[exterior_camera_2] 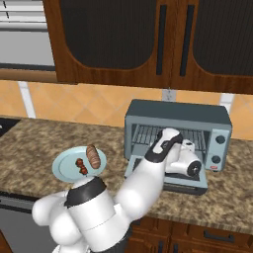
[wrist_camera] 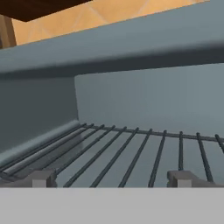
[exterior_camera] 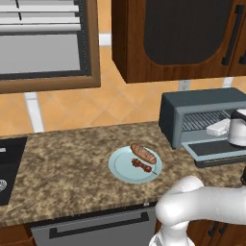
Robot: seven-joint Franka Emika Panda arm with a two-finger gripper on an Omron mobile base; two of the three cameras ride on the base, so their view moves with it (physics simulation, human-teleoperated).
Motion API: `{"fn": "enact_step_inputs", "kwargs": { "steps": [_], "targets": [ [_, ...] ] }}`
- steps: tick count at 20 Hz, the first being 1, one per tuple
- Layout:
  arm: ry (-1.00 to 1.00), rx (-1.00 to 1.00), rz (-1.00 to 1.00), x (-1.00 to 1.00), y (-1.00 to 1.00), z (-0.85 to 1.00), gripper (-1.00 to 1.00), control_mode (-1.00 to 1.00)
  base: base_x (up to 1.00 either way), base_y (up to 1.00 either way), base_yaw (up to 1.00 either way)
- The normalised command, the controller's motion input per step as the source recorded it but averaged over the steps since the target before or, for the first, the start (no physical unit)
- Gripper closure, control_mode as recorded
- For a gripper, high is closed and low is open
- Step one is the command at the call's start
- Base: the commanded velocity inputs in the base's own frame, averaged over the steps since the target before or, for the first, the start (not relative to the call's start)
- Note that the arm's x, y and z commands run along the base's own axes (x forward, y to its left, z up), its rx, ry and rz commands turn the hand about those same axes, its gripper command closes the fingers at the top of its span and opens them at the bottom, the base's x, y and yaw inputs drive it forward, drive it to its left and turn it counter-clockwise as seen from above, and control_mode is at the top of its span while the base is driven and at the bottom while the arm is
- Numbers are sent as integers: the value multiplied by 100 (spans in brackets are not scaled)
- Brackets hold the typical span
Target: Pick up the kebab skewer and baguette bread, and place them inside the toaster oven. Close the toaster oven door and start by setting the timer.
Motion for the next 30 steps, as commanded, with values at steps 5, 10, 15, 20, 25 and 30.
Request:
{"fn": "enact_step_inputs", "kwargs": {
  "steps": [5,10,15,20,25,30],
  "targets": [
    [0,8,-1,12,-19,-13,-100,-100,0,0,0],
    [0,6,-5,30,0,-9,-100,-100,0,0,0],
    [0,0,-5,2,0,-40,-100,-100,0,0,0],
    [0,0,-5,0,0,-40,-100,-100,0,0,0],
    [15,0,-2,-32,-9,-58,-100,-100,0,0,0],
    [24,0,-4,-77,-7,-70,-100,-100,0,0,0]
  ]
}}
